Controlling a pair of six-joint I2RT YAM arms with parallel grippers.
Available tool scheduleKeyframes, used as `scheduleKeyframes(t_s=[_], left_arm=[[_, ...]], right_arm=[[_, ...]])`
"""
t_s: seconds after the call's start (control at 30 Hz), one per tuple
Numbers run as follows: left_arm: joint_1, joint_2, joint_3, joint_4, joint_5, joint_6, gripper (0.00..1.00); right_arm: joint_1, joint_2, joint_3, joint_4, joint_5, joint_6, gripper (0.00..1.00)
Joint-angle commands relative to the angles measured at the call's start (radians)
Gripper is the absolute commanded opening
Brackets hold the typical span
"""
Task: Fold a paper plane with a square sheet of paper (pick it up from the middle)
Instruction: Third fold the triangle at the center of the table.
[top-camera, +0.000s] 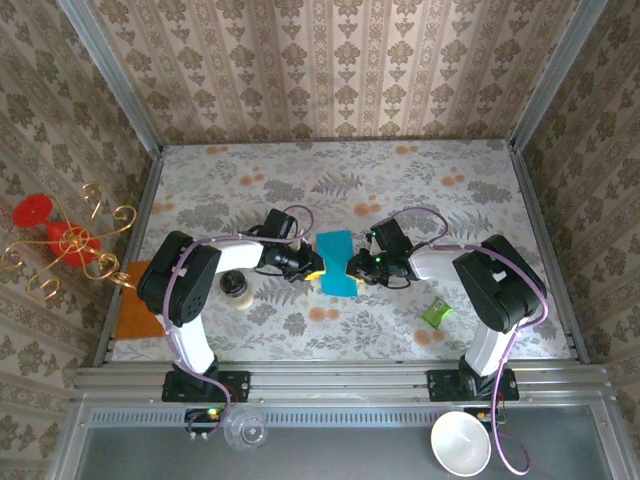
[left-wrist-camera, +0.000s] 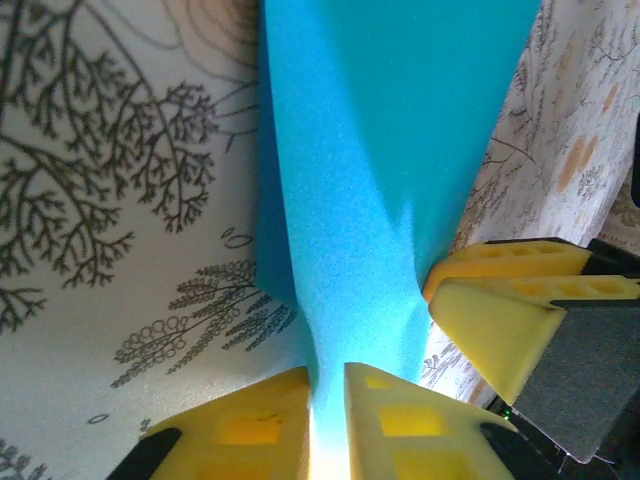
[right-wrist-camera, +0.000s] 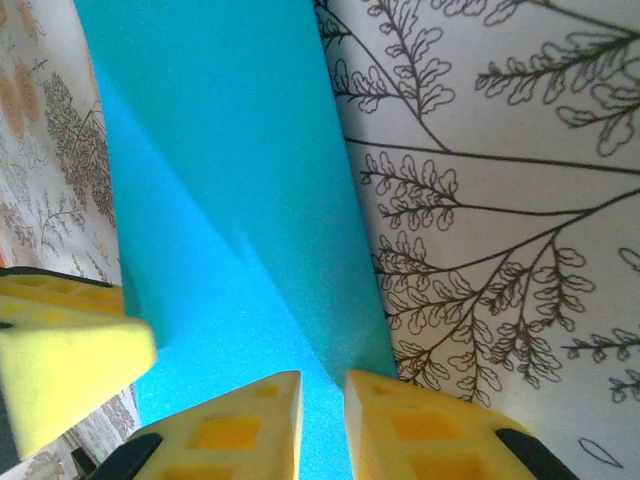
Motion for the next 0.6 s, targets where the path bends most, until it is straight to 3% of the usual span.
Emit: scheduleKeyframes(t_s=[0.0, 0.13, 0.3, 0.57], left_arm=[[0.005, 0.017, 0.037, -0.039, 0.027, 0.034, 0.13], [0.005, 0.015, 0.036, -0.032, 0.034, 0.024, 0.05], [0.008, -0.019, 0.025, -0.023, 0.025, -0.005, 0.03], [0.013, -0.071, 0.009, -0.010, 0.013, -0.048, 0.02]], right_arm=[[-0.007, 0.013, -0.037, -0.043, 0.043, -0.007, 0.24], [-0.006, -0.034, -0.043, 0.000, 0.026, -0.045, 0.30], [-0.001, -0.181, -0.064, 0.030, 0.075, -0.167, 0.47], [0.166, -0.359, -0.100, 0.027, 0.397, -0.512, 0.59]])
